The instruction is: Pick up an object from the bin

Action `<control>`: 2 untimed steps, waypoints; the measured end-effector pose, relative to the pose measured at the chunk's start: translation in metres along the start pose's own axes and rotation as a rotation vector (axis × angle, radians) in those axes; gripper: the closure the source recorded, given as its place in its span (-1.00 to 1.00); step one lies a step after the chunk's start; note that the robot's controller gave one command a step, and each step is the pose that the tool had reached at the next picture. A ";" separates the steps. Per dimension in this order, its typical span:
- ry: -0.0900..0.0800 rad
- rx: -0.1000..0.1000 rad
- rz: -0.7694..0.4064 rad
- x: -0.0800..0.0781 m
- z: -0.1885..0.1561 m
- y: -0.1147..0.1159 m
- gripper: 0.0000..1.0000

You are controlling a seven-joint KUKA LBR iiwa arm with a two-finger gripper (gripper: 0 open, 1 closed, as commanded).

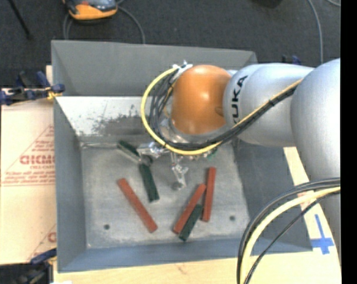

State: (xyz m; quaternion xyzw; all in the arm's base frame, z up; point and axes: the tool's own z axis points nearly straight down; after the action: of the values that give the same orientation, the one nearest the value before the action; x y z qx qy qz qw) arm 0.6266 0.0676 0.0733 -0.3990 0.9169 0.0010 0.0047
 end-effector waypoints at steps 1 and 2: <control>0.002 0.001 0.067 -0.004 0.000 -0.015 -1.00; -0.002 0.006 -0.365 -0.009 -0.003 0.011 1.00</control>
Offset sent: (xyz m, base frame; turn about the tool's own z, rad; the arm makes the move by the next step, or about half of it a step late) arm -0.0072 0.0147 -0.0033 -0.3700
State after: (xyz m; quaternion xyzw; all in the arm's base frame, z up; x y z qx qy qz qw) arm 0.6242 0.0818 0.0763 -0.5588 0.8293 -0.0024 0.0069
